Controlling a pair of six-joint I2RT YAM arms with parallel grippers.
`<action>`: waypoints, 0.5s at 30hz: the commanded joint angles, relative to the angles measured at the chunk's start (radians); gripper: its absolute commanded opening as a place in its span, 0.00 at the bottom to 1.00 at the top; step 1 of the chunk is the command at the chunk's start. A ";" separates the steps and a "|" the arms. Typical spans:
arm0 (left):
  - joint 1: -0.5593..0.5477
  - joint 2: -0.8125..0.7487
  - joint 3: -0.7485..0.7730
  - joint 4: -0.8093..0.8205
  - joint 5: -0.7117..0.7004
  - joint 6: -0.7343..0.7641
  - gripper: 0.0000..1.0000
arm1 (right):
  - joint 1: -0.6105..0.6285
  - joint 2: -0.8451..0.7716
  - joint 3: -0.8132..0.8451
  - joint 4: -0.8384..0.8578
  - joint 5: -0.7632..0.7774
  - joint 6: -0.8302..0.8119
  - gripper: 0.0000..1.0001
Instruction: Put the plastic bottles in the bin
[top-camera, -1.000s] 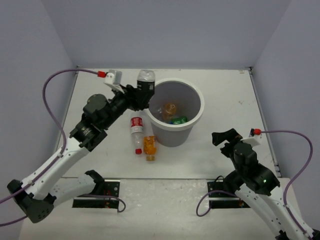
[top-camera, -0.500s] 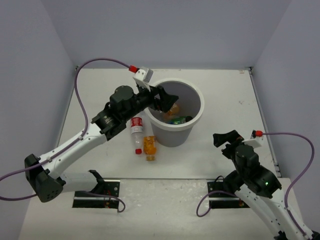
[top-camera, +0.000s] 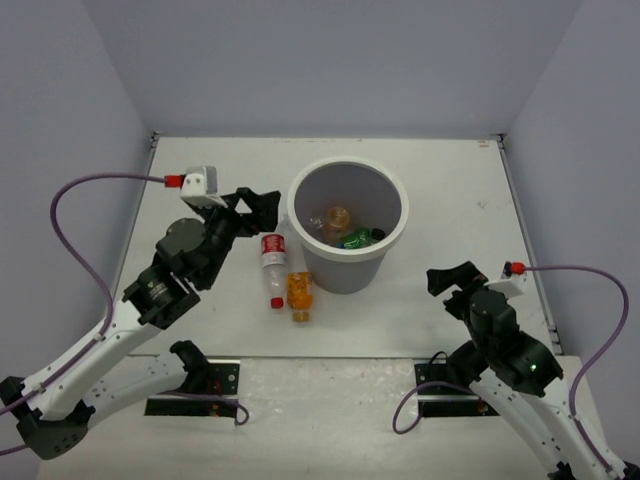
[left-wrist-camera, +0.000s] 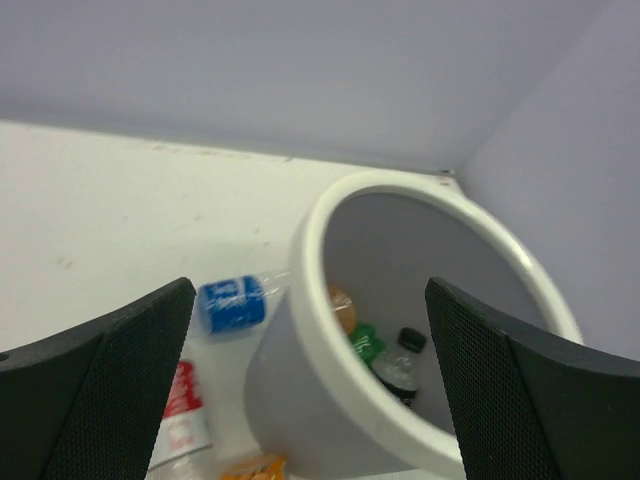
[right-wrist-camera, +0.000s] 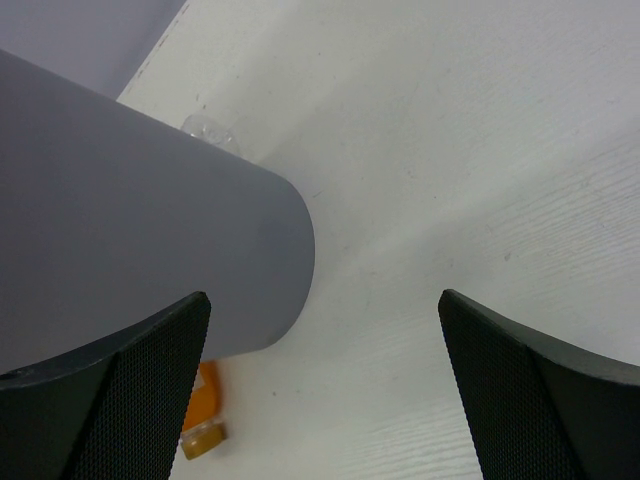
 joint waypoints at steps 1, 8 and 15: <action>0.007 -0.063 -0.175 -0.165 -0.280 -0.153 1.00 | 0.000 0.001 0.036 -0.029 0.054 0.026 0.99; 0.030 -0.005 -0.375 -0.101 -0.183 -0.248 1.00 | -0.001 0.005 0.032 -0.033 0.059 0.027 0.99; 0.090 0.218 -0.408 -0.031 -0.115 -0.288 1.00 | 0.000 0.016 0.036 -0.034 0.052 0.024 0.99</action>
